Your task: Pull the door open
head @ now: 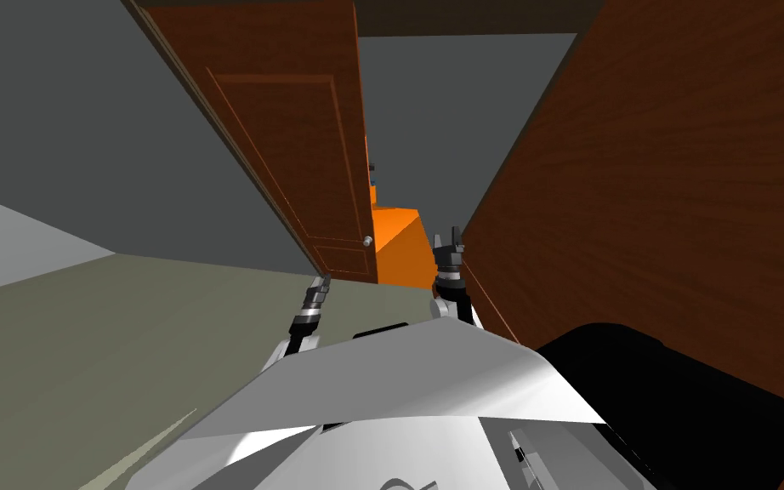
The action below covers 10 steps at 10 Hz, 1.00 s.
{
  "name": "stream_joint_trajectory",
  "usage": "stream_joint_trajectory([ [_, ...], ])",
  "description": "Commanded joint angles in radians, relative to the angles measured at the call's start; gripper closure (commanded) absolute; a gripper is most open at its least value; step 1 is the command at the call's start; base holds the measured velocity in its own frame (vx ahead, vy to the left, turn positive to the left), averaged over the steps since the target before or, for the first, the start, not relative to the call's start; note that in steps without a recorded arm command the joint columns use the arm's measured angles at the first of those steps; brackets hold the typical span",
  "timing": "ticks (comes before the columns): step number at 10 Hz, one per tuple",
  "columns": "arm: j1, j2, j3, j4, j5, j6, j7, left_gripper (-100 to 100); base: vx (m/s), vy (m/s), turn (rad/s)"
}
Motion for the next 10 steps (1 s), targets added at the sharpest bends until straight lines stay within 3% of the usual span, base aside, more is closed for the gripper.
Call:
stream_joint_trajectory([
  [1, -0.013, 0.006, 0.001, 0.040, -0.009, -0.012, -0.030, -100, 0.118, -0.035, -0.016],
  [10, -0.085, 0.038, 0.005, 0.257, -0.065, -0.066, -0.193, -100, 0.117, -0.065, -0.015],
])
